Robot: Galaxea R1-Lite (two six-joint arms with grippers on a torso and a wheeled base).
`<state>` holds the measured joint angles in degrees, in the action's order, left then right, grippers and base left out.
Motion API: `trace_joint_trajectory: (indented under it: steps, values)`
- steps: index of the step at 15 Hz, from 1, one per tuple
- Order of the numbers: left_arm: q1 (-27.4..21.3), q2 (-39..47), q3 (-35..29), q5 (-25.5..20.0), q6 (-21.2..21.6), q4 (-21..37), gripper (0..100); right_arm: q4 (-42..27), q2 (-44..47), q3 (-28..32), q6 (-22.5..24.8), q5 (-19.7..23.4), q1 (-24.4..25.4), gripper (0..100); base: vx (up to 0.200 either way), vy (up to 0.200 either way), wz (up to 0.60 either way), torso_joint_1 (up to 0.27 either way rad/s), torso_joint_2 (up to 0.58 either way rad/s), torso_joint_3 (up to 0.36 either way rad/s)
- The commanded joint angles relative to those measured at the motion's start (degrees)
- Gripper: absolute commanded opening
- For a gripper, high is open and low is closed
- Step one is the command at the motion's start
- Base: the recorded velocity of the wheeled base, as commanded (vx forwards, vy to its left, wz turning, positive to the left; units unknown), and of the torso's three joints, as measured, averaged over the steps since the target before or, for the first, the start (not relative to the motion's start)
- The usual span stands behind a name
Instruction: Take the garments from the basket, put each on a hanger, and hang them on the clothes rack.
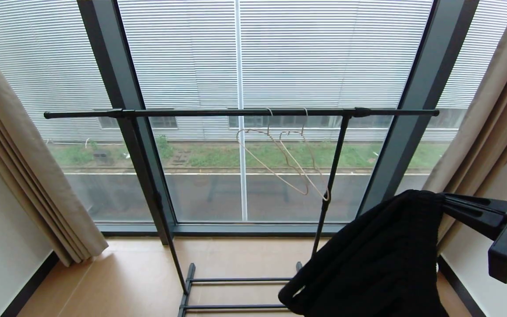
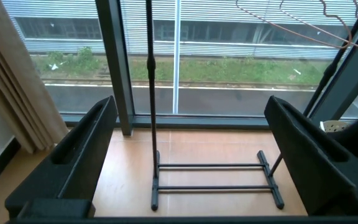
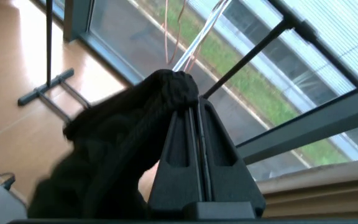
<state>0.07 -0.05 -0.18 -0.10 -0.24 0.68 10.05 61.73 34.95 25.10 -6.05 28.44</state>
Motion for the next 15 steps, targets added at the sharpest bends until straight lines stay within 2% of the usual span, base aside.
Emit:
trace_joint_trajectory:
  steps: [1, 6, 8, 9, 10, 13, 15]
  values:
    - [0.0, 0.0, 0.0, 0.0, 0.0, 0.0, 100, 0.2, 0.2, -0.1, 0.0, 0.0, 0.0, 0, 0.000, 0.000, 0.00, 0.000, 0.00, 0.000]
    - [0.0, 0.0, 0.0, -0.1, 0.1, 0.0, 100, 0.2, 1.3, -0.7, 0.0, 0.1, 0.1, 0, 0.000, 0.000, 0.00, 0.000, 0.00, 0.000]
    - [-0.1, 0.0, -0.1, -1.7, 3.1, 0.4, 100, 0.2, 2.2, -0.8, -0.1, 0.1, 0.3, 0, 0.000, 0.000, 0.00, 0.000, 0.00, 0.000]
    - [-0.5, 1.4, -0.2, -4.6, 3.8, 0.7, 100, 0.2, 2.3, -0.7, -0.2, 0.2, 0.3, 0, 0.000, 0.000, 0.00, 0.000, 0.00, 0.000]
    - [-1.5, 4.9, -0.2, -5.3, 3.8, 0.7, 100, 0.5, 2.4, -0.5, -0.6, 0.2, 0.4, 0, 0.000, 0.000, 0.00, 0.000, 0.00, 0.000]
    - [-8.2, 20.5, -0.2, -5.3, 3.8, 0.7, 100, 11.6, 5.2, -2.4, -5.6, 1.5, 1.5, 0, 0.000, 0.000, 0.00, 0.000, 0.00, 0.000]
    - [-11.9, 27.2, -0.2, -5.3, 3.9, 0.7, 100, 15.3, 7.5, -2.9, -8.6, 1.4, 1.6, 0, 0.000, 0.000, 0.00, 0.000, 0.00, 0.000]
